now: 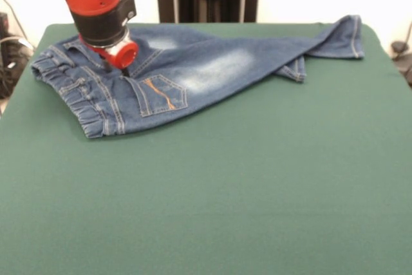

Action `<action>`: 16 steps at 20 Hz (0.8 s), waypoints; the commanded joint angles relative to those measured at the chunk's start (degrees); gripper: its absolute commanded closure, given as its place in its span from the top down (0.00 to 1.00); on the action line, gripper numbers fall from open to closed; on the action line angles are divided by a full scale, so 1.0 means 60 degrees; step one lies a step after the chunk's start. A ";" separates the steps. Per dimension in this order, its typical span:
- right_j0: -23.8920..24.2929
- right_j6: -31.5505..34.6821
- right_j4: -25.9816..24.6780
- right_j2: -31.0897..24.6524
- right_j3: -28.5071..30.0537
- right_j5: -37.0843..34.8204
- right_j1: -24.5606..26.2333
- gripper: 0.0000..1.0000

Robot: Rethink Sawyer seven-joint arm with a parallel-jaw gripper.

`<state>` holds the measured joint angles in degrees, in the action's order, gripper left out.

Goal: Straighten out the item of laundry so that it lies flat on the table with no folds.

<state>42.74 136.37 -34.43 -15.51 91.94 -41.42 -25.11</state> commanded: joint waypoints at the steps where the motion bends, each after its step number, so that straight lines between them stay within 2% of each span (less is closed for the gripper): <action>1: 0.0049 -0.2031 -0.2368 -0.0910 -0.2112 0.3624 0.2046 1.00; 8: 0.0373 -0.2492 -0.2404 -0.1393 -0.3195 0.2628 0.2483 1.00; 16: 0.0920 -0.2688 -0.2993 -0.2072 -0.3470 0.2770 0.2595 1.00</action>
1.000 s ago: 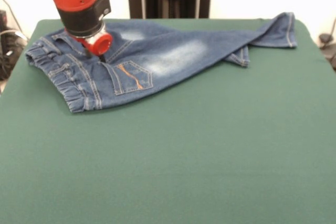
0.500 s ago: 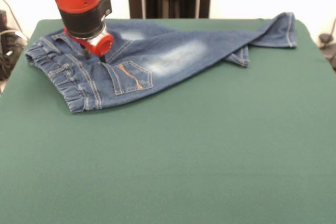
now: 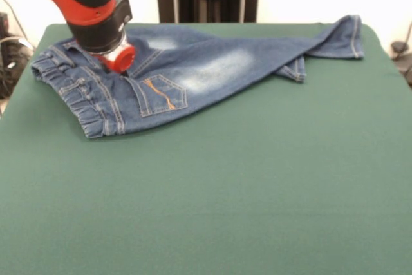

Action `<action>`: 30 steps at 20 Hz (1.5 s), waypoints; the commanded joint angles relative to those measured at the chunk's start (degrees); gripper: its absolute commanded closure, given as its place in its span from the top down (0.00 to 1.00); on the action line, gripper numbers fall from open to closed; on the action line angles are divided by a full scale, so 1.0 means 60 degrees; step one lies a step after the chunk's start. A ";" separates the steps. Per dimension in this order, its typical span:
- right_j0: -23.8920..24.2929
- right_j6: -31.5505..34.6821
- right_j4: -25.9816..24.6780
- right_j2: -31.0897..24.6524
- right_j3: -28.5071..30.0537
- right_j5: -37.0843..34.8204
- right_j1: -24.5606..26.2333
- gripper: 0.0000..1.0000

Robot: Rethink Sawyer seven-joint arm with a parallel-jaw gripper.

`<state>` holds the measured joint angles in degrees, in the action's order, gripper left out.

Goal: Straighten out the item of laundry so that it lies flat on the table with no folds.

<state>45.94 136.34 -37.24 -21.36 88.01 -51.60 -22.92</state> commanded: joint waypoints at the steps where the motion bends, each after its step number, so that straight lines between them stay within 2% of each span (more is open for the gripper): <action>1: 0.0309 -0.2571 -0.2483 -0.1024 -0.2849 0.4066 0.2202 1.00; 3: 0.0195 -0.2165 -0.2455 -0.0895 -0.2856 0.3738 0.2160 1.00; 5: -0.0129 -0.1274 -0.2778 -0.0528 -0.2829 0.3871 0.1937 1.00; 9: -0.1037 0.0721 -0.4132 0.0473 -0.2945 0.5207 0.1426 1.00; 12: -0.1339 0.1350 -0.4810 0.0779 -0.3135 0.5763 0.1363 1.00; 14: -0.1745 0.2211 -0.5384 0.1238 -0.3402 0.6511 0.1388 1.00; 17: -0.2138 0.2864 -0.5800 0.1746 -0.3744 0.7137 0.1455 1.00; 21: -0.2779 0.3647 -0.5928 0.2660 -0.4023 0.7737 0.1510 1.00; 30: -0.2689 0.2250 -0.4665 0.2925 -0.4022 0.8267 0.1631 1.00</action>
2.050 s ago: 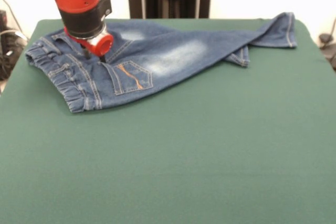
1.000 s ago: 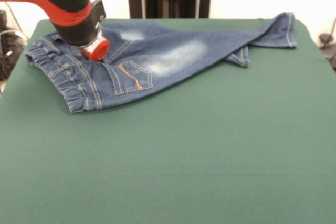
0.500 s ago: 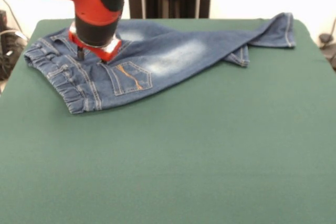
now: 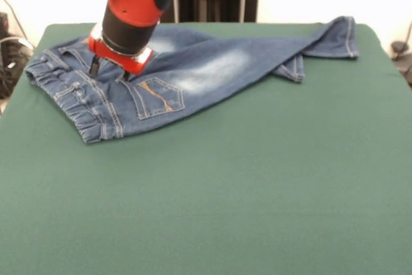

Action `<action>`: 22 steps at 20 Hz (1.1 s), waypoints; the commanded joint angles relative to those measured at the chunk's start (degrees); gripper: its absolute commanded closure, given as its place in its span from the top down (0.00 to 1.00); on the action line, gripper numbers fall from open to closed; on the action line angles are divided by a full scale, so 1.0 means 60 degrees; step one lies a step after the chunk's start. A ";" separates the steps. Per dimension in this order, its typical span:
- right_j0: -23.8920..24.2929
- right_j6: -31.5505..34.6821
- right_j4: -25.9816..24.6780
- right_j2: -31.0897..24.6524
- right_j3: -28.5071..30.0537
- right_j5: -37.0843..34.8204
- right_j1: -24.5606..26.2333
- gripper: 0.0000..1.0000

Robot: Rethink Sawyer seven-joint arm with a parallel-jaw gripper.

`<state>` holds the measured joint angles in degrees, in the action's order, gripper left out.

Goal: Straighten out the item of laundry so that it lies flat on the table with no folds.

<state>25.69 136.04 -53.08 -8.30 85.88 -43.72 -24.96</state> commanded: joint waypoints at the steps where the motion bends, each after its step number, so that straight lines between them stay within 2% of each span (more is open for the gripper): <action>1: 0.0549 0.2432 -0.1905 0.1048 -0.3740 0.7178 0.2068 1.00; 6: 0.0107 0.2282 -0.0922 0.2074 -0.4001 0.8049 0.2406 1.00; 16: 0.0182 0.0908 0.0610 0.2454 -0.3941 0.8781 0.2685 1.00; 22: 0.0393 0.0420 0.0899 0.2307 -0.4007 0.8998 0.2887 1.00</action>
<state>27.71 136.08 -50.48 7.18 70.30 5.70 -15.00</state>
